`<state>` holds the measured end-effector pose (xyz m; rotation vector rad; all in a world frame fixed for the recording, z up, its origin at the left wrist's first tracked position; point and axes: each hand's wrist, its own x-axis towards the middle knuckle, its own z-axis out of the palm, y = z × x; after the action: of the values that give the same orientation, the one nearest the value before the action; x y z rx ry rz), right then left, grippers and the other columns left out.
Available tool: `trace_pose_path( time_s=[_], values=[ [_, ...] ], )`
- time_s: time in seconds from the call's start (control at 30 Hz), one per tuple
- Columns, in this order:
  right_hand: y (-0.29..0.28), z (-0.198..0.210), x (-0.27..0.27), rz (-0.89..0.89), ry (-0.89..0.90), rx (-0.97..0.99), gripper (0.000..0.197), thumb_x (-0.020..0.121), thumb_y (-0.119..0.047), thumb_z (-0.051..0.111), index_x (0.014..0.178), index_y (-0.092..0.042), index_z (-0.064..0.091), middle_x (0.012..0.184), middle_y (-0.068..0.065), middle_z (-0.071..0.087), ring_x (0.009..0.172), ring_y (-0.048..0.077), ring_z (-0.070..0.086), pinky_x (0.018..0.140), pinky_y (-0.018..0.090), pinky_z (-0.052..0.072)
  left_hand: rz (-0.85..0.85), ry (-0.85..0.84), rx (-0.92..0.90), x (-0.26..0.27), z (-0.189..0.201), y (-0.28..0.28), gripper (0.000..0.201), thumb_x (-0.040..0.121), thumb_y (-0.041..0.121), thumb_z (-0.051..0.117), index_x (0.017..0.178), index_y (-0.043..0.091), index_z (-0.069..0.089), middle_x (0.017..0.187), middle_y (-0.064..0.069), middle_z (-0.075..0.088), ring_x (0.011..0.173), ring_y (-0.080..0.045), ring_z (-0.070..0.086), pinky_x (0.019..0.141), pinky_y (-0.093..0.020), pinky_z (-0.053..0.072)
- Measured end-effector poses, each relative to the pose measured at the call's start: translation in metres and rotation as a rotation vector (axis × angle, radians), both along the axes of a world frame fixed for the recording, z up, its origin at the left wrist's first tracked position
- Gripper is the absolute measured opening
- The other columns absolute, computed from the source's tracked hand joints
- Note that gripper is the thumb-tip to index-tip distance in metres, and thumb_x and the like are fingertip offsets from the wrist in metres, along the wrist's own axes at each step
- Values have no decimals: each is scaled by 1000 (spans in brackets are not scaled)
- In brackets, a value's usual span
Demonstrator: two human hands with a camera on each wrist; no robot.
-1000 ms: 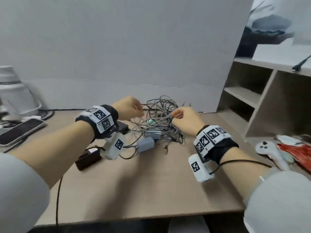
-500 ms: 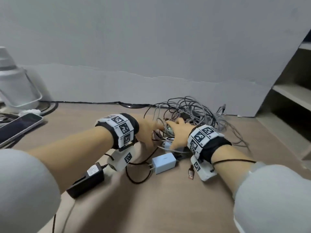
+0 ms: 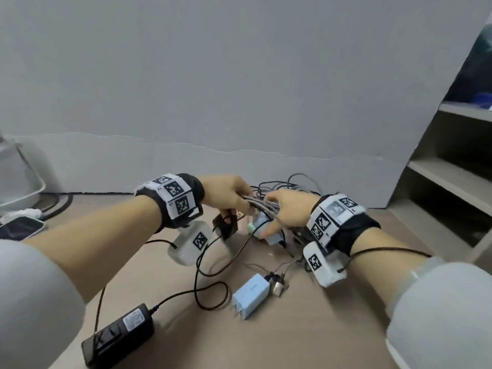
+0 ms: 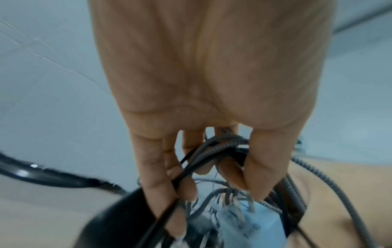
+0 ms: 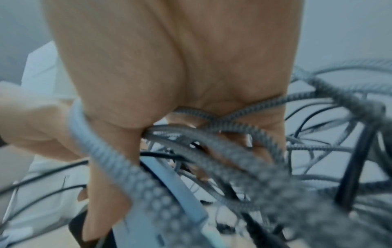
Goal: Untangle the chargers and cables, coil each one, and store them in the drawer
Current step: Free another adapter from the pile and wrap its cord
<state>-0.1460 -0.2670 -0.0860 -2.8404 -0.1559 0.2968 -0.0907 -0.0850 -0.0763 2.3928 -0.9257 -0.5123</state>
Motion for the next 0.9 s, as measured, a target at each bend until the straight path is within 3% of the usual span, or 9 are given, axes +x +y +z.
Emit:
trace_pose_path(
  time_s=[0.13,0.2,0.3,0.37,0.43,0.57,0.67,0.8,0.9],
  values=[
    [-5,52,-12,13,-63,157,43,70,-40,90,100,-23,66,83,-7,71,72,9,65,66,26,50,-4,181,-377,-3,34,7,6,91,5,68,87,2,64,80,-11,59,81,-22,61,84,-40,61],
    [-5,74,-21,12,-87,250,33,72,-36,90,94,-24,69,76,-10,72,69,9,66,66,23,51,-31,272,-527,-9,48,11,11,85,4,69,93,0,62,94,-18,60,94,-30,59,93,-43,58],
    [-6,99,-30,-42,-250,248,33,74,-46,85,82,-18,69,64,-4,63,59,15,57,62,27,44,-52,402,-665,-16,65,13,29,79,12,68,105,4,60,111,-18,60,103,-31,58,101,-44,50],
    [-8,109,-36,-74,-355,265,44,78,-49,81,88,-8,68,65,2,54,57,19,50,60,31,41,-93,430,-698,-23,73,13,36,81,15,68,114,6,60,116,-16,59,105,-30,58,105,-46,46],
    [-10,116,-40,-99,-428,325,42,85,-46,77,97,-6,67,71,5,57,57,20,56,60,38,49,-117,406,-728,-27,77,10,46,81,12,71,125,5,58,120,-17,57,105,-30,60,109,-48,47],
    [-20,126,-36,-226,-561,486,18,92,-22,70,97,-5,66,80,6,72,58,26,63,67,52,62,-136,255,-784,-33,82,-4,81,77,8,79,147,18,40,117,-12,56,92,-25,63,89,-41,59],
    [-24,136,-36,-311,-607,521,11,89,-17,72,90,-8,67,72,9,75,58,25,63,66,51,62,-25,130,-840,-31,87,-3,98,73,12,87,149,40,32,127,-12,59,80,-21,64,65,-28,54],
    [-21,141,-45,-238,-585,614,14,88,-15,77,87,-8,65,66,9,66,48,17,59,41,25,47,67,-20,-830,-28,83,-7,70,91,10,73,143,43,40,123,-9,59,71,-22,60,57,-24,48],
    [-26,140,-54,-91,-454,549,17,89,-19,77,85,-11,62,65,4,67,44,19,53,43,26,44,145,-113,-873,-20,76,-3,37,95,10,66,127,28,58,104,-6,60,60,-16,57,53,-26,44]
  ],
)
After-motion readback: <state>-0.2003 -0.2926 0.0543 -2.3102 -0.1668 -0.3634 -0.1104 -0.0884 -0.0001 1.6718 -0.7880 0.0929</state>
